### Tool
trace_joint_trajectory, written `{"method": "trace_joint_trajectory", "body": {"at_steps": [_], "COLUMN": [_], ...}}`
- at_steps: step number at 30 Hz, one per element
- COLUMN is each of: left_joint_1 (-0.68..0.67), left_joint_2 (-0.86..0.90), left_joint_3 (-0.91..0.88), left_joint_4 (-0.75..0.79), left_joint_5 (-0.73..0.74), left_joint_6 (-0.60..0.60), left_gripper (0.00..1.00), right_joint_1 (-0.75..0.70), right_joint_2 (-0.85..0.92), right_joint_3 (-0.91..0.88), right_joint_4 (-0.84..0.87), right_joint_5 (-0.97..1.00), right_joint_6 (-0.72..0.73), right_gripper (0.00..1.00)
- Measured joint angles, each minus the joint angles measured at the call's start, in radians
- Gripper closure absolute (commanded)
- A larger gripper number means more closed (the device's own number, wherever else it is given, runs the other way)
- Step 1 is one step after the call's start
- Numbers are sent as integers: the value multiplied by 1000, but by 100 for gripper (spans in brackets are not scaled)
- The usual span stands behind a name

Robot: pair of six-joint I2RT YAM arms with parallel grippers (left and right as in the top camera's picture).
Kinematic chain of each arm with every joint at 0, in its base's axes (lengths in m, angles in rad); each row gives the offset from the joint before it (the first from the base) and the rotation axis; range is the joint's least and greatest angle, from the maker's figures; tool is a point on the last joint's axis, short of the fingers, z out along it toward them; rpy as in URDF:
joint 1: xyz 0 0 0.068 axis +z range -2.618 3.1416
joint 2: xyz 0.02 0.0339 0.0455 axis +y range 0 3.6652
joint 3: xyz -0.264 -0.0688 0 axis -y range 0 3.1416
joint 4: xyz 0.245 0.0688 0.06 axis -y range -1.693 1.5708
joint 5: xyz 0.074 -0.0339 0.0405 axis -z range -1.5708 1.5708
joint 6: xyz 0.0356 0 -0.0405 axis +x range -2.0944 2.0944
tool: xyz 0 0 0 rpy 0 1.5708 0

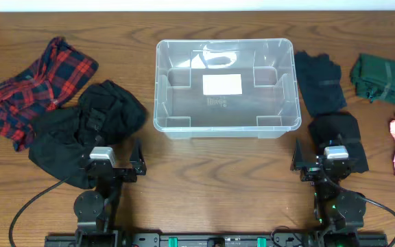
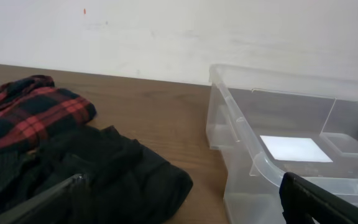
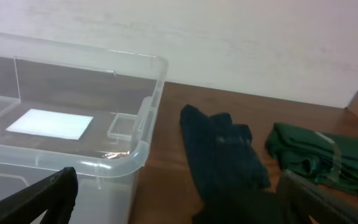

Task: Pack container
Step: 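Move the right gripper toward the folded black garment right of the bin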

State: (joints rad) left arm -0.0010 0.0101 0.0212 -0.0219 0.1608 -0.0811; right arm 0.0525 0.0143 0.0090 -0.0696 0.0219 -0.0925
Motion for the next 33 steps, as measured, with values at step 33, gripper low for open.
{"method": "trace_joint_trajectory", "body": {"at_steps": [33], "left_joint_1": [0], "left_joint_2": [0], "left_joint_3": [0], "left_joint_4": [0], "left_joint_5": [0], "left_joint_6": [0], "left_gripper": [2], "right_joint_1": [0], "right_joint_2": [0], "right_joint_3": [-1], "right_joint_4": [72], "right_joint_5": [-216], "right_joint_6": [35], "right_gripper": [1]}}
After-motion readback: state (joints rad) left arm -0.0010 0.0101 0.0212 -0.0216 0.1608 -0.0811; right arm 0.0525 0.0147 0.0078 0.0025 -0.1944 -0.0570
